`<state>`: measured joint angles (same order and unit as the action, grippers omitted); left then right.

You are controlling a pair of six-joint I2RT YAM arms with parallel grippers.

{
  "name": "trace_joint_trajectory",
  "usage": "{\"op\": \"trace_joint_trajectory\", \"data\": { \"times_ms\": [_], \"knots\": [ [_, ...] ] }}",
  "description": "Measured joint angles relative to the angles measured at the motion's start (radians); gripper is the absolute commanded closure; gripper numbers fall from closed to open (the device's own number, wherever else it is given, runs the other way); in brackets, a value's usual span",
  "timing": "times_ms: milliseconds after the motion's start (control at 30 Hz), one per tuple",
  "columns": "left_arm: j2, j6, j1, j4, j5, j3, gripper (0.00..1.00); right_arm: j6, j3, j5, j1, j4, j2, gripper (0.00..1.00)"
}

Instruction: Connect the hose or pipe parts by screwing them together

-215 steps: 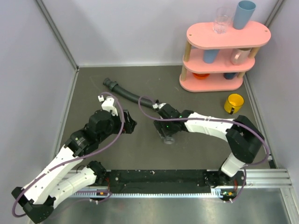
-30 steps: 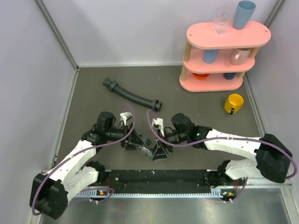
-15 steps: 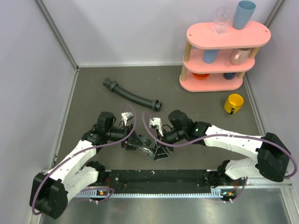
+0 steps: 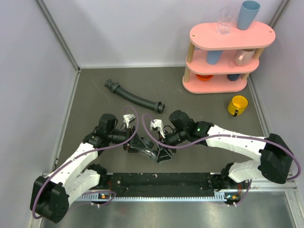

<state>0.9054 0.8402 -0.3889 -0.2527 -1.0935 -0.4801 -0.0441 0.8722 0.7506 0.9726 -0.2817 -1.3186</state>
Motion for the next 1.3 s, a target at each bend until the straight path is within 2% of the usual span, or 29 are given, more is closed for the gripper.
{"op": "trace_joint_trajectory", "data": {
  "times_ms": [33, 167, 367, 467, 500, 633, 700, 733, 767, 967, 1133, 1300],
  "knots": [
    [0.000, 0.000, 0.000, 0.001, 0.000, 0.000, 0.53, 0.002, 0.001, 0.000, 0.000, -0.003, 0.000, 0.94],
    [0.001, 0.000, 0.000, 0.001, 0.000, 0.000, 0.42, 0.009, 0.007, 0.000, 0.000, -0.013, -0.004, 0.94],
    [0.003, -0.006, -0.013, 0.006, -0.011, 0.000, 0.41, 0.016, 0.024, 0.005, -0.001, -0.016, -0.014, 0.94],
    [0.005, -0.005, -0.018, 0.006, -0.017, 0.000, 0.59, 0.018, 0.033, 0.006, -0.001, -0.019, -0.019, 0.94],
    [0.008, -0.003, -0.018, 0.005, -0.016, 0.000, 0.73, 0.018, 0.033, 0.005, -0.003, -0.023, -0.019, 0.94],
    [0.020, -0.003, -0.019, 0.010, -0.015, 0.000, 0.92, 0.018, 0.034, 0.009, -0.007, -0.026, -0.025, 0.94],
    [0.032, -0.003, -0.020, 0.018, -0.018, 0.000, 1.00, 0.026, 0.034, 0.011, -0.008, -0.028, -0.026, 0.87],
    [0.039, -0.002, -0.020, 0.024, -0.019, 0.000, 1.00, 0.028, 0.033, 0.013, -0.010, -0.032, -0.026, 0.83],
    [0.046, -0.002, -0.021, 0.030, -0.020, 0.000, 1.00, 0.031, 0.034, 0.014, -0.013, -0.034, -0.027, 0.73],
    [0.053, 0.003, -0.024, 0.055, -0.011, 0.000, 1.00, 0.033, 0.034, 0.007, -0.027, -0.041, -0.025, 0.34],
    [0.050, -0.054, 0.016, 0.014, 0.048, -0.073, 1.00, -0.001, 0.025, -0.051, -0.061, -0.004, 0.069, 0.10],
    [0.042, -0.164, 0.097, -0.051, 0.178, -0.192, 1.00, -0.046, 0.024, -0.145, -0.137, 0.034, 0.205, 0.07]
  ]
}}
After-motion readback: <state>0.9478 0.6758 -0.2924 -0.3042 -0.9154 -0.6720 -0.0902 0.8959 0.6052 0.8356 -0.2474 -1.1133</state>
